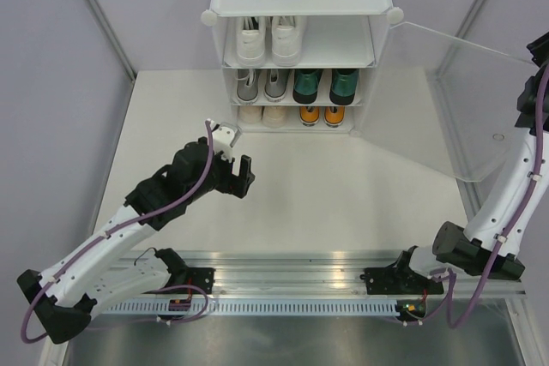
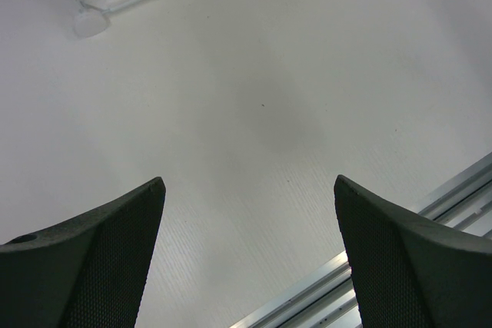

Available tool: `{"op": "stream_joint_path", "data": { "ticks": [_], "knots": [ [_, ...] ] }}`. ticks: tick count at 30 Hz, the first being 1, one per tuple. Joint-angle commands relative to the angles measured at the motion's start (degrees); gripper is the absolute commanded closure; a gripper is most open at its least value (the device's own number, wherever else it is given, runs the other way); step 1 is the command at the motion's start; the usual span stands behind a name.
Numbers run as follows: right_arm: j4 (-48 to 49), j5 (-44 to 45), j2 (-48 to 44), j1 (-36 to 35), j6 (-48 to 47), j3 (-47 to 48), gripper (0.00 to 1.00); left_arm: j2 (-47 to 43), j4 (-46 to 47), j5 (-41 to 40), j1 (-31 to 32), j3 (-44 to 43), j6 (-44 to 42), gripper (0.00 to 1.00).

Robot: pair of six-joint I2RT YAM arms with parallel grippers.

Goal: Place and organize the shoes in the shoe cabinet

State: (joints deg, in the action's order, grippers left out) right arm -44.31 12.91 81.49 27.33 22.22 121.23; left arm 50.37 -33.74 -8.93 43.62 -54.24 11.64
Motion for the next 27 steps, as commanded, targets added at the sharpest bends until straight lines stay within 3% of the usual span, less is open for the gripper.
{"op": "stream_joint_path", "data": {
  "ticks": [1, 11, 27],
  "knots": [
    [1.69, -2.79, 1.29, 2.19, -0.60, 3.13, 0.52, 0.60, 1.22, -0.65, -0.02, 0.19, -0.83, 0.07],
    [0.64, -8.07, 3.23, 7.64, 1.07, -1.52, 0.54, 1.22, 1.22, -0.48, 0.07, 0.19, -0.92, 0.07],
    [-1.83, -14.21, -0.28, 7.91, 0.81, -8.20, 0.54, 0.78, 1.13, 0.23, 0.07, 0.01, -0.74, 0.07]
  ]
}}
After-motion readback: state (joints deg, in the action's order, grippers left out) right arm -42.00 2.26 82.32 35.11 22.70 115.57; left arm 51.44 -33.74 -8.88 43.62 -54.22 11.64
